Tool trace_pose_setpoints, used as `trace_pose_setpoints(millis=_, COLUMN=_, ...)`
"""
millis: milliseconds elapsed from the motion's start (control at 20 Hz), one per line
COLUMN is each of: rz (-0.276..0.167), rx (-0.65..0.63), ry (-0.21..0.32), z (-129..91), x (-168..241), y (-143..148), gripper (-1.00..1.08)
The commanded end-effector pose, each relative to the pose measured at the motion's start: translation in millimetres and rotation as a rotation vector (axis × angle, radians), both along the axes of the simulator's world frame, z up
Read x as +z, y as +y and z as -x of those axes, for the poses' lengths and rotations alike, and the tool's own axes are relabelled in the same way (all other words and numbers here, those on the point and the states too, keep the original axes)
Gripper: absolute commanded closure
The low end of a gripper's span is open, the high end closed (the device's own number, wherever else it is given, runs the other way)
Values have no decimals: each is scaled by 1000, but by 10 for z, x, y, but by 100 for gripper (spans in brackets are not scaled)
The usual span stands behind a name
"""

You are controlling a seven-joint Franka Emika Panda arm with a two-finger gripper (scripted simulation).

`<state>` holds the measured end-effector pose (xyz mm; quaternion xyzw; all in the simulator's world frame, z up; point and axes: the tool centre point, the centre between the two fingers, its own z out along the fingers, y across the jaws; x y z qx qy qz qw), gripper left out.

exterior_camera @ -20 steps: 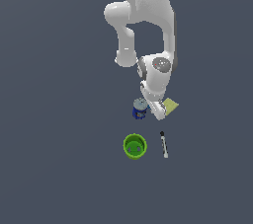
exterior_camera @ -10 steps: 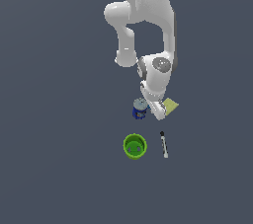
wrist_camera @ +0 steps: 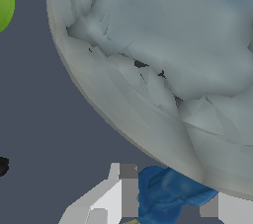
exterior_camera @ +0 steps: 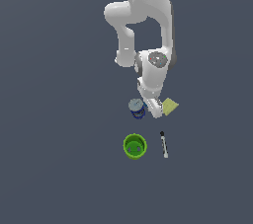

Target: Pick up a designated object from a clutter of objects.

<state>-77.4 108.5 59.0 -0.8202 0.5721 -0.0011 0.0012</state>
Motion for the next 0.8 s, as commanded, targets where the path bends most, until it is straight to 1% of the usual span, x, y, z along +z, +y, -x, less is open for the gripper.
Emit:
trace_pose_setpoints(millis=0, rz=0, rx=-1, ry=-1, z=-26, x=131, y=-111, gripper=108)
trace_pose_setpoints(millis=300, rz=-1, rx=-1, ry=0, z=-98, x=564, y=-458, gripper=108)
trace_pose_setpoints(millis=750, rz=-4, rx=-1, ry=1, z=-239, x=1392, y=-1117, gripper=108)
